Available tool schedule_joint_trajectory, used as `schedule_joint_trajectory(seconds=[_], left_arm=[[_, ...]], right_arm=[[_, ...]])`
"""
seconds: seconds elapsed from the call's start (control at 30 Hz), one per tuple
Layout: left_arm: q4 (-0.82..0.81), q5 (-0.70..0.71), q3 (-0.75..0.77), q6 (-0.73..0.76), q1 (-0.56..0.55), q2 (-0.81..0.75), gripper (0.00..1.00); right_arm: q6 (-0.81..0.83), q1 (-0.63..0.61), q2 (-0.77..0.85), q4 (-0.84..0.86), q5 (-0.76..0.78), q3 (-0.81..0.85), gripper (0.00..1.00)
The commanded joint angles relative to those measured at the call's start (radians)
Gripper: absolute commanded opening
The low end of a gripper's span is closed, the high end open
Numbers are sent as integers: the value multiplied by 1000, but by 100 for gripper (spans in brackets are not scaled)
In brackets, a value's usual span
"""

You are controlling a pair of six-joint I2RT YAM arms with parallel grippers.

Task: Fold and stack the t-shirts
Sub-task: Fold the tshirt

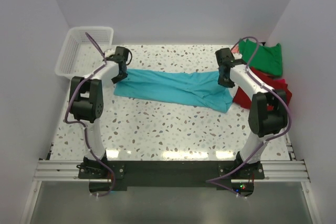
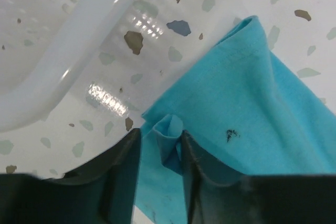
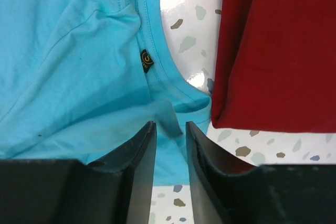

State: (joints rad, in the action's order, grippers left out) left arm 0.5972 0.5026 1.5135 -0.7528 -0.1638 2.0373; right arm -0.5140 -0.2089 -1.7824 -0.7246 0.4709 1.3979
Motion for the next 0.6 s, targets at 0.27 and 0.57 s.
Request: schedule_joint_trajectory(seconds=[0.27,0.57], left_arm=[[-198,21,-124,47,9,-146,64],[-347,-48,-256,99,6,-299,71]], right_arm=[[-15,14,-46,60,-6,128,43],[45,5,-3,80,-195,40,40]])
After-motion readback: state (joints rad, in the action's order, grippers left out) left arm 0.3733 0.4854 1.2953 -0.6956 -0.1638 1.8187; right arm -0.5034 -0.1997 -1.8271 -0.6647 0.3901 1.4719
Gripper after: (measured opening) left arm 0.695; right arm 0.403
